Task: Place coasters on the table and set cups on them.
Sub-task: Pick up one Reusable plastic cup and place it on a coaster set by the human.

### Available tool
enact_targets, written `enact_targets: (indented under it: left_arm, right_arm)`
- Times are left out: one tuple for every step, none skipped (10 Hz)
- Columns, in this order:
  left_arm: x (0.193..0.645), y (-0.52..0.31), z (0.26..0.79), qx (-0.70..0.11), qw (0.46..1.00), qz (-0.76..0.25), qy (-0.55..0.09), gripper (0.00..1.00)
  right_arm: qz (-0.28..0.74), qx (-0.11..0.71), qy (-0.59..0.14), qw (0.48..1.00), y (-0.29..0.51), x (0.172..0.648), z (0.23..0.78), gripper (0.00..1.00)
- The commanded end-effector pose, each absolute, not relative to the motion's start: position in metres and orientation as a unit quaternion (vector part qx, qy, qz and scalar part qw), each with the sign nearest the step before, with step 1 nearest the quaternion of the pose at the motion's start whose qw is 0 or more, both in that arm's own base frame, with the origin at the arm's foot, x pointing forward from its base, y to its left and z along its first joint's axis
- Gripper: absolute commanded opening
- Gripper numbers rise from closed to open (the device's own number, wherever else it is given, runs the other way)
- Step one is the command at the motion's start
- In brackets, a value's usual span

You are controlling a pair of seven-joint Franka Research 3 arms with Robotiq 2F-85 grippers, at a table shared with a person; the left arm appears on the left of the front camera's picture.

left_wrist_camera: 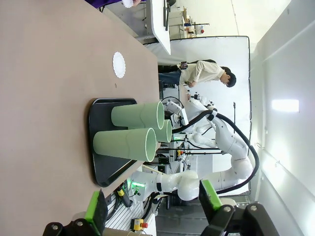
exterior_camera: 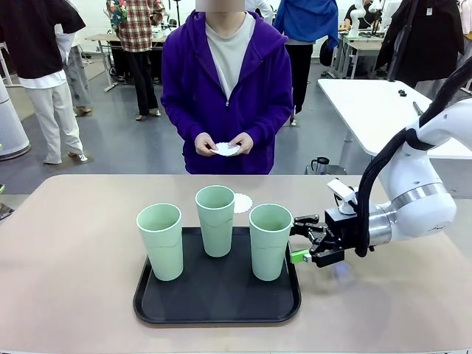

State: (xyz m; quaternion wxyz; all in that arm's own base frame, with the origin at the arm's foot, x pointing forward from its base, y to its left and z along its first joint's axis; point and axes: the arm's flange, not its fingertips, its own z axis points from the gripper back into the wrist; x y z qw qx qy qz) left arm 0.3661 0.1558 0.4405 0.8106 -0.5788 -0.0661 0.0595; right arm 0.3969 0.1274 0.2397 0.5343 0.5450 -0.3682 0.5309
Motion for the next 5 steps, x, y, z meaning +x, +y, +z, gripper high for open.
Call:
enact_targets:
  left_arm:
    - [0.3664, 0.1554, 0.4422, -0.583, 0.807, 0.058, -0.070, 1.00]
    - [0.3664, 0.1554, 0.4422, -0.583, 0.807, 0.058, -0.070, 1.00]
    - [0.3664, 0.1554, 0.4422, -0.583, 0.807, 0.058, -0.070, 1.00]
    - [0.3664, 0.1554, 0.4422, -0.583, 0.807, 0.058, -0.070, 1.00]
    - [0.3664, 0.1554, 0.4422, -0.583, 0.807, 0.058, -0.070, 1.00]
  right_arm:
    - [0.525, 0.547, -0.401, 0.514, 0.1362, 0.4011, 0.2354, 1.00]
    - [0.525, 0.546, -0.408, 0.510, 0.1371, 0.4028, 0.2356, 1.00]
    - [0.523, 0.550, -0.408, 0.507, 0.1385, 0.4036, 0.2354, 1.00]
    - [0.523, 0.555, -0.403, 0.506, 0.1402, 0.4037, 0.2347, 1.00]
    - [0.523, 0.555, -0.400, 0.507, 0.1415, 0.4043, 0.2340, 1.00]
